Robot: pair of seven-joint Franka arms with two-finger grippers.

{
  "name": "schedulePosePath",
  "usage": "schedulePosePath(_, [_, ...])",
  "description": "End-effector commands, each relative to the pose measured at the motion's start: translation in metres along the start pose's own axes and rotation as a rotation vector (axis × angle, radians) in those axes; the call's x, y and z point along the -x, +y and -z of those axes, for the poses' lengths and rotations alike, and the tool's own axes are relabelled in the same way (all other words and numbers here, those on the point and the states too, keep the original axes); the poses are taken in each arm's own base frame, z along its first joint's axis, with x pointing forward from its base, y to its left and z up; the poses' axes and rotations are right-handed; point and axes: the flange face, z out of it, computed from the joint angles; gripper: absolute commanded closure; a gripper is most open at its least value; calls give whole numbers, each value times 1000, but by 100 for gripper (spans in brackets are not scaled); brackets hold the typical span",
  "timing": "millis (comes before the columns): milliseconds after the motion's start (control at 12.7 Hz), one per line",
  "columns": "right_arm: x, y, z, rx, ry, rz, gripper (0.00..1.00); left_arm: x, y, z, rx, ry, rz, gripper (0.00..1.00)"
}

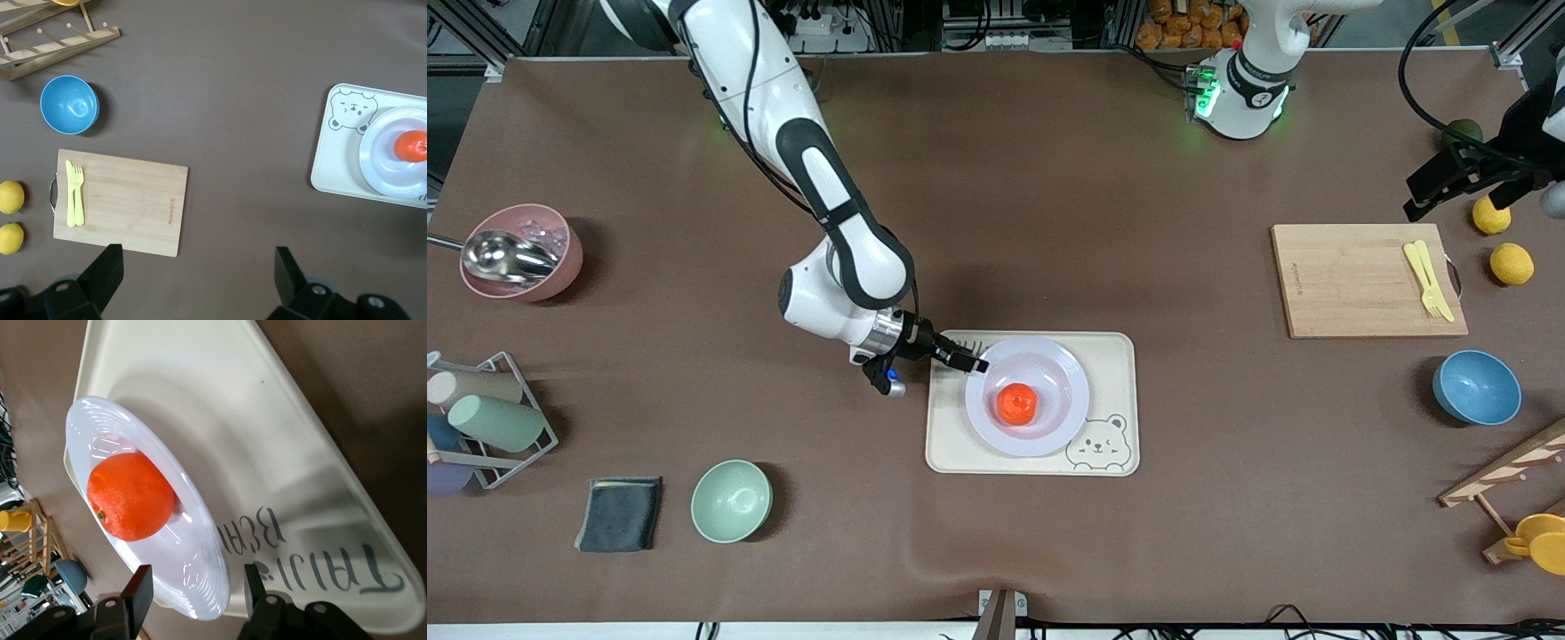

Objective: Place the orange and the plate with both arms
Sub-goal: 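Open the right gripper and release the plate rim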

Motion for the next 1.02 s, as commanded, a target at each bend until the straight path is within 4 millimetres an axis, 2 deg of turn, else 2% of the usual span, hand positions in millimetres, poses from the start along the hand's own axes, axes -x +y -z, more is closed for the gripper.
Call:
schedulePosePath(0, [-6,-22,40,61,-43,-27,33,4,0,5,51,-5,-17,0])
schedulePosePath(236, [-14,-30,72,169,-88,-19,28,5,1,5,54,-6,-19,0])
schedulePosePath(393, [-24,-28,100,233,-122,7,25,5,2,4,54,-7,-21,0])
schedulePosePath(471, [-27,-25,110,276,-129,28,21,6,3,6,55,-4,-22,0])
schedulePosePath(628, [-32,-21,126,378,-124,98,21,9,2,11,56,3,-24,0])
schedulePosePath(942, [-49,-11,164,422,-157,77,5,12,-1,16,56,11,-27,0])
